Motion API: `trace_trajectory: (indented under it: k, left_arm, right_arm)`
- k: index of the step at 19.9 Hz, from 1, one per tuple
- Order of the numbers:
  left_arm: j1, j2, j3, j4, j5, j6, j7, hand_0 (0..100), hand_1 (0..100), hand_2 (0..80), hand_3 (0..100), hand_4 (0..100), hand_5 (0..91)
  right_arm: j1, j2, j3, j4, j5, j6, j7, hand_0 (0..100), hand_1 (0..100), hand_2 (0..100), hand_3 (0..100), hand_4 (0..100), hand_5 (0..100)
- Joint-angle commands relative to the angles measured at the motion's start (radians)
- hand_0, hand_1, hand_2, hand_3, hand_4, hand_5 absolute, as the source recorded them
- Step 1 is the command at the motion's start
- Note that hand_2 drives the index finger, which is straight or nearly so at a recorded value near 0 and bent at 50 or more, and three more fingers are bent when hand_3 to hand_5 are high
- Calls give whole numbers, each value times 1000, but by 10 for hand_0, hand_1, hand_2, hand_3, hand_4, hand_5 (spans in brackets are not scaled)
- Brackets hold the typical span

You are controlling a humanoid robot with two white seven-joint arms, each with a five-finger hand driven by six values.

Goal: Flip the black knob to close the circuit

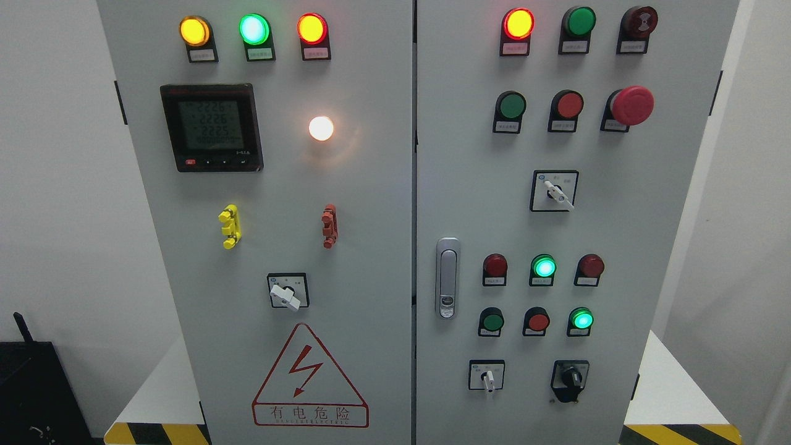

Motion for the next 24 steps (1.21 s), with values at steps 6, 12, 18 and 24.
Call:
trace_trajectory:
  k: [6,12,18,24]
  left_arm:
    - [-1,0,0,-1,0,0,0,120,556,0,0,0,0]
    - [-1,0,0,1,0,0,0,120,556,0,0,0,0]
    - [-1,0,0,-1,0,0,0,120,556,0,0,0,0]
    - [-1,0,0,1,0,0,0,120,556,0,0,0,0]
  right_arm:
    - [28,-8,-18,-1019,818,-155,-138,0,363,770,934,821,852]
    - [-27,-10,-26,-1028,1213,-217,-156,0,278,868,1000,873,910]
    - [-113,-48,-10,-1019,1303,-206,-152,0,139,885,1000,882,920]
    - [-191,-34,56,-964,1369,-120,-137,0,56,891,1000,885,923]
